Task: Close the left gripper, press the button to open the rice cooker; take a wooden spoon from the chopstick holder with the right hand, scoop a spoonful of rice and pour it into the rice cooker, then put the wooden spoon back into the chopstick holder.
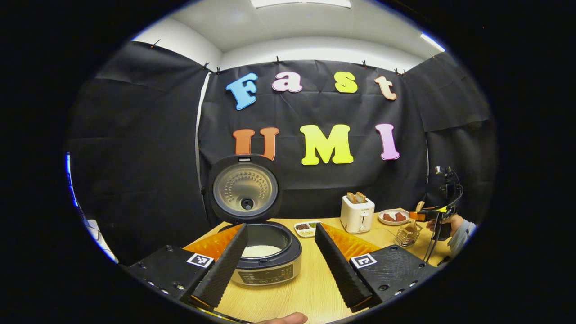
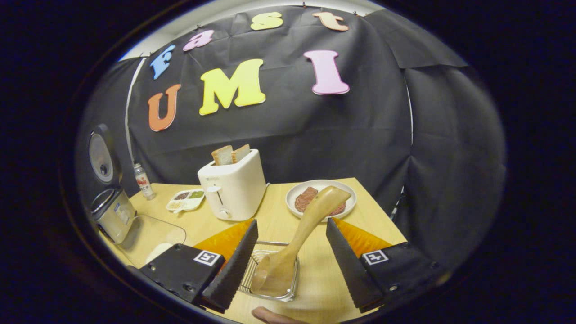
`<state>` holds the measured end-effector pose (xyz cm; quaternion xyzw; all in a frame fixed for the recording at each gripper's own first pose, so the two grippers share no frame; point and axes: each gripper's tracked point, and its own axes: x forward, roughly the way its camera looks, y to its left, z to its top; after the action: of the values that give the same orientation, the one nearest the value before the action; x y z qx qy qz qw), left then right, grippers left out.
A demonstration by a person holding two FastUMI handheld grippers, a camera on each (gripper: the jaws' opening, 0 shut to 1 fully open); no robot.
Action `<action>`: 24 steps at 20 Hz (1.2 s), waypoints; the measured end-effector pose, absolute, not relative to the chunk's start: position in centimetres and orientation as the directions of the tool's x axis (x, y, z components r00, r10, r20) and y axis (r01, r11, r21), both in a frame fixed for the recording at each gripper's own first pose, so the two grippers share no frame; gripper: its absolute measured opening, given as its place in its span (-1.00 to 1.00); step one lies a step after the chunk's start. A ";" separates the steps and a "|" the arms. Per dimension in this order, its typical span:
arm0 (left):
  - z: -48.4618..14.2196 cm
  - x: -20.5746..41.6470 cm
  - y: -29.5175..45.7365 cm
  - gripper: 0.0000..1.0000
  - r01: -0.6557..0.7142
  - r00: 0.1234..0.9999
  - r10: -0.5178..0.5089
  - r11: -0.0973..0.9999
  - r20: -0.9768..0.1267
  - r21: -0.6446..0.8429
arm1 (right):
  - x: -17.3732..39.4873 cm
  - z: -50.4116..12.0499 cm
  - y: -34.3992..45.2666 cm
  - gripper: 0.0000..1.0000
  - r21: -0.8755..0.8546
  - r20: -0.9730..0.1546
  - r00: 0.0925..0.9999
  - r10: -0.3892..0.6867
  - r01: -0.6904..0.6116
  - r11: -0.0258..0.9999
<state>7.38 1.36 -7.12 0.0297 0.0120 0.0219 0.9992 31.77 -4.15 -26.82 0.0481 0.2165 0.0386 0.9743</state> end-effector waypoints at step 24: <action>-8.6 5.1 3.9 0.88 0.065 0.997 -0.056 0.987 0.062 -0.150 | 28.4 -13.8 -2.3 -0.72 0.238 -0.197 0.980 0.029 0.019 0.971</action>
<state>5.06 3.85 -8.56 -0.0763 -0.0288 -0.0302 0.9962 28.41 -2.33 -13.76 0.1204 0.1000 0.0024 0.9877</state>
